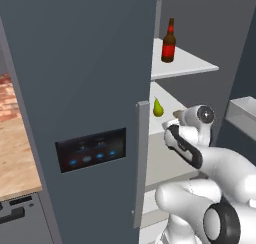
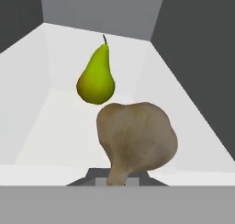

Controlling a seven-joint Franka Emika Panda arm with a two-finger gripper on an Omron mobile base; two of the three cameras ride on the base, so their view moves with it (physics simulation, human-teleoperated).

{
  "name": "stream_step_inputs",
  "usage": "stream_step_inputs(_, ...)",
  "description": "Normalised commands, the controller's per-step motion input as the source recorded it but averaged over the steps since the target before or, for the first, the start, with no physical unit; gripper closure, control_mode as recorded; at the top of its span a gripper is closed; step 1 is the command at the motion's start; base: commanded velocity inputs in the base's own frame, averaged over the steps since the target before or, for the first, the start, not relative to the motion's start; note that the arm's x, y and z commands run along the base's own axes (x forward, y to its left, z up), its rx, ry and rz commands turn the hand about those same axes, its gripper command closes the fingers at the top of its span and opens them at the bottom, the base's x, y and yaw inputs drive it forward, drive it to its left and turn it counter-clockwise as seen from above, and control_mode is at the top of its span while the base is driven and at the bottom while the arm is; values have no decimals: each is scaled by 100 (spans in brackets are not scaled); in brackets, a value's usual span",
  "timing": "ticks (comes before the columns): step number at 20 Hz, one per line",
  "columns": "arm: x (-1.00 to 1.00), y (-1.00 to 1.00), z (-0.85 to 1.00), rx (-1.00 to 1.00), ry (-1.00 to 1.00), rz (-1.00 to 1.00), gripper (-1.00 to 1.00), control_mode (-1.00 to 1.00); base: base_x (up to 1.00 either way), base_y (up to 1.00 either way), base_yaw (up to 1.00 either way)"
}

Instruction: Place the beer on the top shelf of the fridge to keep it out of children's reach, and place the pear and garlic on lower shelves for easy access.

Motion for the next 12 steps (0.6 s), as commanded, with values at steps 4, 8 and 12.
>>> stream_step_inputs(4,56,0,-30,0,0,0,100,-100,0,0,0)
stream_step_inputs(8,58,0,-21,0,0,0,100,-100,0,0,0)
stream_step_inputs(12,63,0,-10,1,0,0,100,-100,0,0,0)
